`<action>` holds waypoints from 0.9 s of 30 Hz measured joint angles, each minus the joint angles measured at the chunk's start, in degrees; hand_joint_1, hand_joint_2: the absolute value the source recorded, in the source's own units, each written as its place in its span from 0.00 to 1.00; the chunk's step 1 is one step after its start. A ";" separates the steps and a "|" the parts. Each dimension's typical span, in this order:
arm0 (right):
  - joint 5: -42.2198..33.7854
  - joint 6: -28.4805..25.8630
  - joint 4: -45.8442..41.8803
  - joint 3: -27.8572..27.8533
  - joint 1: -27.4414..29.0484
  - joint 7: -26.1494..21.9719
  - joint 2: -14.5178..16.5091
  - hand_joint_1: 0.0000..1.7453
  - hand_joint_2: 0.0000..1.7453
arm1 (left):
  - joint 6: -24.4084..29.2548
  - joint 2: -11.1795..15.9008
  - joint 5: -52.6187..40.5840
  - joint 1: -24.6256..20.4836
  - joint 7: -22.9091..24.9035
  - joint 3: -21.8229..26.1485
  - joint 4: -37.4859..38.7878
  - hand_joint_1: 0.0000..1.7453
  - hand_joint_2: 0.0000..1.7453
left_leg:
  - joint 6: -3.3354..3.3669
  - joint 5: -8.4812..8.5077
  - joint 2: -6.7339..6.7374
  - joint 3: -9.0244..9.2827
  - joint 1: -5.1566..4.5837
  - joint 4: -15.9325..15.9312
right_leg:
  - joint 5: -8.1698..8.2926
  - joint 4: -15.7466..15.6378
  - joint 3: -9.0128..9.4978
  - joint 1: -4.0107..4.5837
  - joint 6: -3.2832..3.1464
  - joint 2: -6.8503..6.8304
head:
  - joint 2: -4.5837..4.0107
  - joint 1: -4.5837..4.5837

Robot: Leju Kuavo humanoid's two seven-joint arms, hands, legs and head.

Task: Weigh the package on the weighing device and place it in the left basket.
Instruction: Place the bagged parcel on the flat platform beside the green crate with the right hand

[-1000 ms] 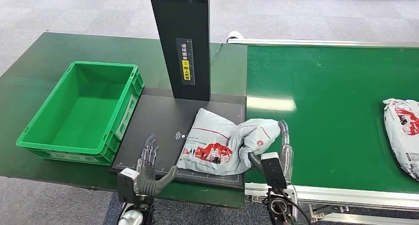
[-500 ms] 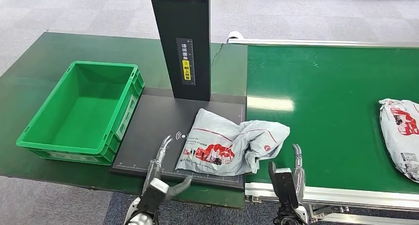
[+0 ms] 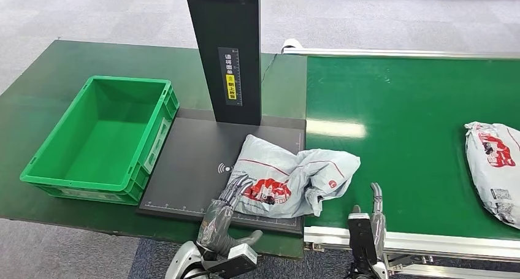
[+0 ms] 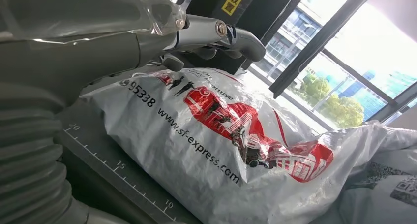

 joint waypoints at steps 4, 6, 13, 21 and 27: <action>0.47 0.94 -1.94 -1.10 0.44 0.03 0.75 0.00 0.00 | 2.54 -0.32 -2.48 -1.40 0.82 -0.21 1.61 0.00 1.00 | 0.00 0.00 0.00 0.01 0.00 0.00 | 0.00 0.00 0.01 0.00 0.00 0.00 | 0.00 0.00; 0.67 1.36 -2.57 -1.45 0.51 0.03 1.00 0.00 0.00 | 4.71 -0.53 -4.28 -2.45 1.80 -0.21 2.84 0.00 1.00 | 0.00 0.00 0.00 0.02 0.00 0.00 | 0.00 0.00 0.01 -0.01 0.00 0.00 | 0.00 -0.01; 1.49 2.59 -3.59 -2.15 0.43 -0.01 1.75 0.00 0.00 | 12.54 -1.32 -14.31 -8.61 8.76 -0.61 10.50 0.00 1.00 | 0.00 0.01 0.01 0.04 0.00 0.01 | 0.01 0.00 0.01 0.00 -0.01 0.00 | 0.00 -0.02; 2.09 2.88 -4.14 -2.33 -0.17 0.02 2.07 0.00 0.00 | 12.02 -2.33 -14.91 -15.16 9.20 -0.57 19.11 0.00 1.00 | 0.00 0.02 -0.01 0.03 0.00 0.01 | 0.01 0.00 0.02 0.00 0.00 0.00 | 0.00 -0.01; 1.73 2.81 -5.45 -2.73 -0.39 0.01 2.26 0.00 0.00 | 9.79 -3.08 -11.25 -18.41 7.46 -0.65 24.61 1.00 1.00 | 0.00 0.02 0.00 0.03 0.00 0.01 | 0.01 0.00 0.03 -0.01 0.00 0.00 | 0.00 -0.02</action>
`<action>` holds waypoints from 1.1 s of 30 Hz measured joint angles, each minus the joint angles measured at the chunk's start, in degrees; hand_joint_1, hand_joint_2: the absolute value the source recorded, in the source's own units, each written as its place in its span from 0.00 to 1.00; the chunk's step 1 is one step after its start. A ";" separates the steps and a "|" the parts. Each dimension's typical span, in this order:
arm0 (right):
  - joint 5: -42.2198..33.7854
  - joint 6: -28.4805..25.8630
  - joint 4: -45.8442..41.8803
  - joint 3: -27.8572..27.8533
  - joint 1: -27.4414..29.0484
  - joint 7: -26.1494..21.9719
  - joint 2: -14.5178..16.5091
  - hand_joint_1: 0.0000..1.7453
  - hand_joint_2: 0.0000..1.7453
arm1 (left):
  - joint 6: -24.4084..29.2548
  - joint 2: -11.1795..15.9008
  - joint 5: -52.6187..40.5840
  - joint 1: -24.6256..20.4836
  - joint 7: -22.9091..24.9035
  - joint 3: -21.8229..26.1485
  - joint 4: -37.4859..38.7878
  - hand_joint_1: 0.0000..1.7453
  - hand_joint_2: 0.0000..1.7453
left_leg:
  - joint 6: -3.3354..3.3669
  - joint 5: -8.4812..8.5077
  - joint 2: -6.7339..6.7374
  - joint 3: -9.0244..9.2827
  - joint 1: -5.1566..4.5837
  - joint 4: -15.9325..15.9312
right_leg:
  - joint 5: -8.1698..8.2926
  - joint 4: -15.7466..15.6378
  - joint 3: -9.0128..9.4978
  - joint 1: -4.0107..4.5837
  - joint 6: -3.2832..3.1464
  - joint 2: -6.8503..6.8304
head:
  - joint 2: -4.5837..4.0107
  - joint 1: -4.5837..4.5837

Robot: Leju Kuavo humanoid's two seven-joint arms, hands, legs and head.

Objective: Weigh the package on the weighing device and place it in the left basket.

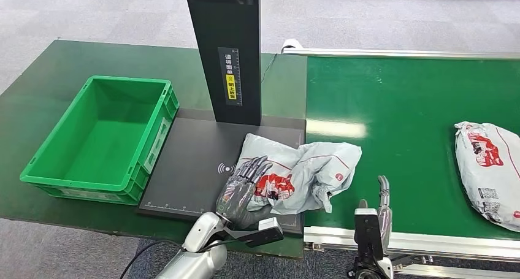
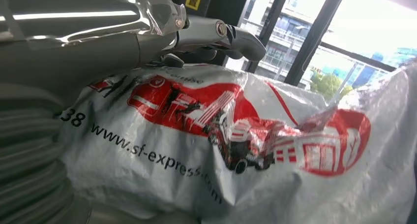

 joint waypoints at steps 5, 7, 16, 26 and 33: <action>-0.20 -0.23 -0.67 -0.38 0.00 -0.11 0.04 0.00 0.00 | -0.55 -0.44 2.99 -1.74 -1.57 0.02 2.64 1.00 1.00 | 0.00 0.00 -0.01 0.00 0.00 0.00 | 0.00 0.00 0.01 0.00 0.00 -0.01 | 0.00 0.01; -0.38 -0.34 -0.79 -0.63 0.00 -0.29 0.05 0.00 0.00 | -0.73 -0.50 3.59 -2.44 -2.13 0.07 3.12 1.00 1.00 | 0.00 0.00 -0.01 0.00 0.00 0.00 | 0.00 0.00 0.02 0.00 0.00 -0.01 | 0.00 0.01; -1.43 -0.86 -0.83 -1.50 0.00 -1.44 0.05 0.00 0.00 | 1.09 0.14 2.59 -3.66 -2.62 0.95 1.96 1.00 1.00 | 0.00 0.00 0.00 0.00 0.00 0.00 | 0.00 0.01 0.03 0.00 0.00 -0.01 | 0.00 0.01; -3.55 -1.54 -0.79 -1.99 0.08 -2.23 -0.10 0.00 0.00 | 2.69 5.87 -8.44 0.08 4.50 2.86 -18.83 1.00 1.00 | -0.01 0.01 0.02 -0.07 0.02 -0.01 | 0.00 0.02 -0.04 0.03 0.00 0.00 | 0.00 0.01; -5.05 -2.11 -0.44 -1.99 0.13 -3.32 -0.67 0.00 0.00 | 3.53 13.91 -15.05 0.70 10.92 8.36 -35.66 1.00 1.00 | -0.03 0.03 0.03 -0.08 0.04 -0.03 | 0.00 0.03 -0.04 0.06 -0.01 0.01 | 0.00 0.03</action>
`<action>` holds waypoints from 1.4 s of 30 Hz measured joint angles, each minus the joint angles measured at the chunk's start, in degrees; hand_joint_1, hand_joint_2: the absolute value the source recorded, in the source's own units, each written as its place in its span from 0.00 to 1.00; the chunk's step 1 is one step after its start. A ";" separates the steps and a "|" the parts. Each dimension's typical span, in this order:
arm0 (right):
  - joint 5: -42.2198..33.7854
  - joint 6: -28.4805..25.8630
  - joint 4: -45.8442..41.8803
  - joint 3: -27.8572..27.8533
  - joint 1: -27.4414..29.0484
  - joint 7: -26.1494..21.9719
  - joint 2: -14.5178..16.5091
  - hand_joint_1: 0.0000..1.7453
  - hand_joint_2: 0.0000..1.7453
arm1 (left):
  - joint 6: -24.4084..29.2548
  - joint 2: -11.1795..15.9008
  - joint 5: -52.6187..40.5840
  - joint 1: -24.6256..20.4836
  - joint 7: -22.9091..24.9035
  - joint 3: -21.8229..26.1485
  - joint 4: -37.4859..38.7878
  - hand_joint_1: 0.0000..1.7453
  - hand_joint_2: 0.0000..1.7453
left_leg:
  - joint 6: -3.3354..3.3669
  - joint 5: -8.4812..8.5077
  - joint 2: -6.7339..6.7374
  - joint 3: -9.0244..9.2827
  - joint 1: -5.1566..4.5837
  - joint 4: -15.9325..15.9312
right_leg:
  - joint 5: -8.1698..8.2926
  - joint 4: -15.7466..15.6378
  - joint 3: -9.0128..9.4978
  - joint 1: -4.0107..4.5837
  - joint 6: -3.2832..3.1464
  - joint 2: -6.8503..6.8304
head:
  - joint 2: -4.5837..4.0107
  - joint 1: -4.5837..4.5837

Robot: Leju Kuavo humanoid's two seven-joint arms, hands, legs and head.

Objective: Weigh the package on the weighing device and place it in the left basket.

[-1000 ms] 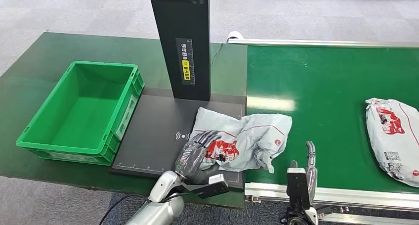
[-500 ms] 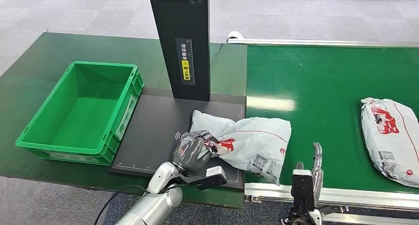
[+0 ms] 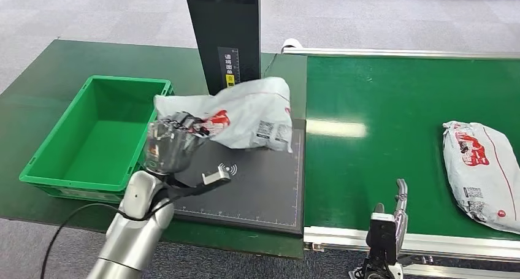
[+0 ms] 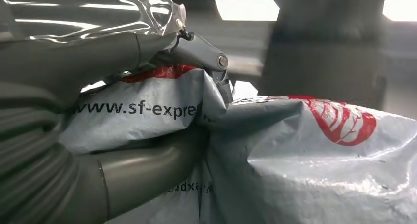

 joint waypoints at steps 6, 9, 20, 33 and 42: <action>-0.48 -0.03 0.72 0.14 0.15 -0.58 -0.34 0.00 0.00 | 0.15 7.73 -5.70 -0.64 3.61 10.35 -6.27 1.00 1.00 | -0.01 0.01 0.07 0.03 0.03 -0.01 | 0.00 0.01 -0.01 0.05 -0.02 0.05 | 0.00 0.00; -0.57 -0.07 0.87 0.15 0.19 -0.62 -0.40 0.00 0.00 | 0.15 9.37 -5.49 -0.69 3.53 12.94 -6.49 1.00 1.00 | -0.01 0.01 0.06 0.03 0.05 -0.01 | -0.01 0.01 -0.01 0.07 -0.02 0.05 | 0.00 0.01; -0.96 -0.03 1.19 0.57 1.61 -1.04 -0.98 0.00 0.00 | 0.12 19.23 -5.34 -5.31 1.92 32.69 7.85 1.00 1.00 | -0.02 0.01 0.10 0.02 0.05 -0.01 | -0.02 0.01 -0.07 0.08 -0.03 0.08 | 0.00 0.01; -0.74 1.19 -3.30 1.13 4.22 0.76 -0.61 0.00 0.00 | 0.13 15.47 -8.53 -5.95 1.06 38.14 20.50 1.00 1.00 | -0.01 0.00 0.02 0.02 -0.02 0.00 | -0.02 -0.02 -0.04 -0.01 -0.03 0.05 | 0.00 0.01; -0.13 1.31 -4.90 1.04 4.97 0.59 -0.01 0.00 0.00 | 0.74 6.08 -4.97 -4.91 -5.25 35.94 25.33 0.00 1.00 | 0.02 0.01 -0.40 0.13 -0.09 0.00 | -0.09 -0.03 0.17 -0.10 0.04 -0.43 | 0.00 -0.02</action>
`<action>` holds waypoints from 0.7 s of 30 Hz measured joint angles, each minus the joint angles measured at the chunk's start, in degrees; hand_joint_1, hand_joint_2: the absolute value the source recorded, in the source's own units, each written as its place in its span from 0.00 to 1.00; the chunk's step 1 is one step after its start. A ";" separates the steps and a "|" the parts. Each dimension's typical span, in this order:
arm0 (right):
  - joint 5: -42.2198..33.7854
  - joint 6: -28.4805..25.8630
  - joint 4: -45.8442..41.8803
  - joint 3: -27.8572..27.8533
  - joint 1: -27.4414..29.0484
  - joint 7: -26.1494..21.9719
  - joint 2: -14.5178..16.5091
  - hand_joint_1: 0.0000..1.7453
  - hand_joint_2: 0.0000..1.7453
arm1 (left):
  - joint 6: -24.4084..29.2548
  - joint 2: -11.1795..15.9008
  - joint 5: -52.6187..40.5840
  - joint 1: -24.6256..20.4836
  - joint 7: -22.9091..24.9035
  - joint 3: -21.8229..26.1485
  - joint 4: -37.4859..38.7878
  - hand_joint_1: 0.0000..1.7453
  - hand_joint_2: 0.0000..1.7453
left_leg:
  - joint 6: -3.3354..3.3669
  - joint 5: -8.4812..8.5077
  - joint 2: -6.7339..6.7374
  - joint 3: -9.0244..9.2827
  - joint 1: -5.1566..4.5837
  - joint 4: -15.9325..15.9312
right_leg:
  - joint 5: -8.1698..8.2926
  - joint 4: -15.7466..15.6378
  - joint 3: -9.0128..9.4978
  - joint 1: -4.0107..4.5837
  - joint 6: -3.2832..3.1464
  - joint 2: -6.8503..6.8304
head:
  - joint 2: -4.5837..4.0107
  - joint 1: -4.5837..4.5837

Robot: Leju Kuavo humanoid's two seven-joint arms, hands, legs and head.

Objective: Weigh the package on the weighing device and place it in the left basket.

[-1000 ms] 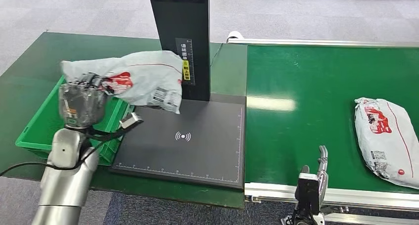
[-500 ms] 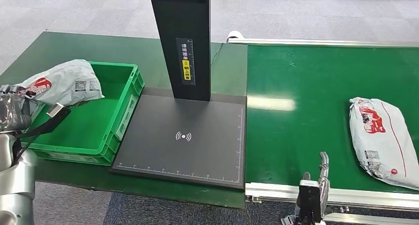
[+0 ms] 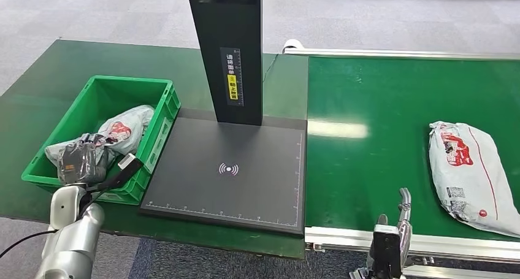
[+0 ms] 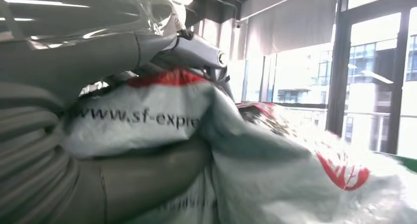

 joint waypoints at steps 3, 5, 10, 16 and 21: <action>0.52 0.41 -0.24 -0.01 0.12 -0.06 0.45 0.00 0.00 | 0.17 -2.04 0.23 -1.16 0.32 -0.60 1.50 0.00 1.00 | 0.08 0.07 -0.61 0.07 0.00 -0.01 | -0.14 -0.01 0.29 -0.01 0.11 -0.61 | 0.00 0.02; 0.78 0.53 -0.27 0.01 0.10 -0.07 0.74 0.00 0.00 | 0.19 -2.83 0.15 -1.69 0.90 -0.94 2.12 0.00 1.00 | 0.12 0.12 -0.82 0.20 -0.01 -0.02 | -0.17 -0.02 0.51 -0.03 0.14 -0.82 | 0.00 0.01; 1.07 0.55 -0.47 -0.02 0.11 -0.04 1.22 0.00 0.00 | 0.18 -3.63 4.13 -2.22 -2.27 -0.77 2.54 0.00 1.00 | 0.10 0.28 -0.85 0.34 -0.03 -0.02 | -0.07 -0.02 0.67 -0.05 0.06 -0.87 | 0.00 0.02; 1.49 0.55 -1.24 -0.35 0.14 0.48 1.61 0.00 0.00 | -0.42 -3.95 17.89 -2.14 -12.68 -0.44 2.17 0.00 1.00 | 0.05 0.35 -0.67 0.31 -0.01 -0.02 | 0.01 -0.01 0.61 -0.02 0.00 -0.79 | 0.00 0.03; 1.48 0.40 -1.18 -0.73 -0.05 0.36 1.57 0.00 0.00 | -4.83 -3.53 31.84 2.44 -13.98 -4.22 -5.96 0.00 1.00 | 0.00 0.28 -0.40 0.20 0.03 -0.02 | 0.02 0.01 0.43 0.02 -0.01 -0.45 | 0.00 0.02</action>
